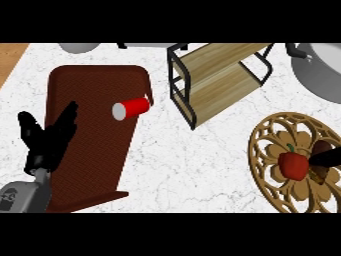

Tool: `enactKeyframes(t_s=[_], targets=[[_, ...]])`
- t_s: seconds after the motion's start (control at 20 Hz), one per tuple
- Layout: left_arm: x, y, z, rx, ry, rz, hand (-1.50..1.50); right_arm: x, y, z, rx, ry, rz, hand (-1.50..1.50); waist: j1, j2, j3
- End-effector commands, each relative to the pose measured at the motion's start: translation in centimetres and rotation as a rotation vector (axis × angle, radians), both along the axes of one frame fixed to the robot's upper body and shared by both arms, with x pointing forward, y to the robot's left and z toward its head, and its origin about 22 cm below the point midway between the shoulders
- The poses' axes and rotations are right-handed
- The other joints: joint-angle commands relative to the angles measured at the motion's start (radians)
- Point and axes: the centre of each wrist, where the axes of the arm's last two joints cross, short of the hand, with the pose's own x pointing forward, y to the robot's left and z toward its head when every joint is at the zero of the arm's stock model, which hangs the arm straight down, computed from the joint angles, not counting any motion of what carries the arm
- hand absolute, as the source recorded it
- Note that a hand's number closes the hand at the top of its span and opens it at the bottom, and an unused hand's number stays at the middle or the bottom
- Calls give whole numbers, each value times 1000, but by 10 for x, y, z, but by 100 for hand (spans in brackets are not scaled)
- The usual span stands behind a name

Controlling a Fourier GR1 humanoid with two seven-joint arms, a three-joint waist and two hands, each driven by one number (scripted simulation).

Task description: Pick the sweet potato from the placemat and place it in the tiered shelf

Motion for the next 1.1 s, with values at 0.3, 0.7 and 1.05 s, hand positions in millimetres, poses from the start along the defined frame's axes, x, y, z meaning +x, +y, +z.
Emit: enactKeyframes(t_s=[0.3, 0.7, 1.05], targets=[[-20, -4, -23, 1, 108, 28, 0, 27, 17, -26, -78, 185, -244, -150, -17, 0, -6], [-23, 1, -33, -4, 103, 25, 0, 35, 44, -59, -68, 188, -229, -150, -28, 2, -5], [-20, 4, -30, -7, 109, 52, 0, 35, 15, -73, -125, 233, -290, -150, -37, 2, -5]])
